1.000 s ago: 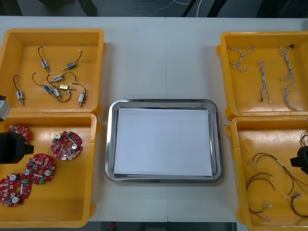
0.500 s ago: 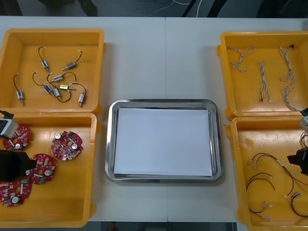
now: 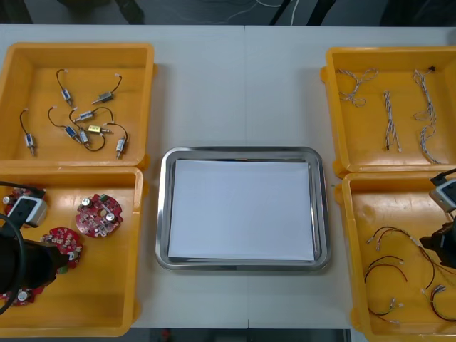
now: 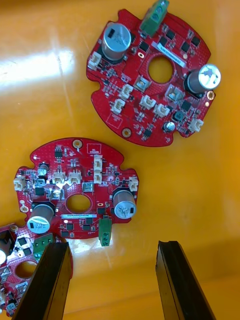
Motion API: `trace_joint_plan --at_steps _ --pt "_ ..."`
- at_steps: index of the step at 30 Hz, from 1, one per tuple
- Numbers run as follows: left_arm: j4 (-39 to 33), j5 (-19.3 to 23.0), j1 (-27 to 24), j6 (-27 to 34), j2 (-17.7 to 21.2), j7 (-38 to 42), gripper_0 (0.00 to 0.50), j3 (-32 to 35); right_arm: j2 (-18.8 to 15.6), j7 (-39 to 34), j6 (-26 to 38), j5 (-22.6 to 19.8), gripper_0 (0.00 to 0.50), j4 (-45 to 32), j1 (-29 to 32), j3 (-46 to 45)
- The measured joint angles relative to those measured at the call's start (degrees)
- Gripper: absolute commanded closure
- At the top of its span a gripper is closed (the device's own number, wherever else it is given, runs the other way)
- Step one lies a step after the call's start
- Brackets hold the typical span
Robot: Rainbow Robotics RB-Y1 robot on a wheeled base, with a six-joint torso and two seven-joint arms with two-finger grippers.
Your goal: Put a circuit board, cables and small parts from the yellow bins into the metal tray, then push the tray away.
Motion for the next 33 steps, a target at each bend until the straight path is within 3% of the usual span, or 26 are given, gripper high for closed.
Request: trace_joint_plan --at_steps 10,25,33 --pt "4.31 -3.04 0.04 -8.74 2.14 0.0 0.0 -5.9 -2.04 0.0 -0.71 0.08 0.0 3.84 -0.89 3.08" --pt "7.79 -5.76 0.01 -13.42 2.63 0.0 0.0 -10.03 -2.18 0.0 -0.73 0.97 0.0 9.15 -6.53 8.42" --pt "8.67 -6.4 -0.01 -14.22 2.67 0.0 0.0 -11.46 -3.33 0.0 -0.73 3.9 0.0 9.25 -6.98 10.27"
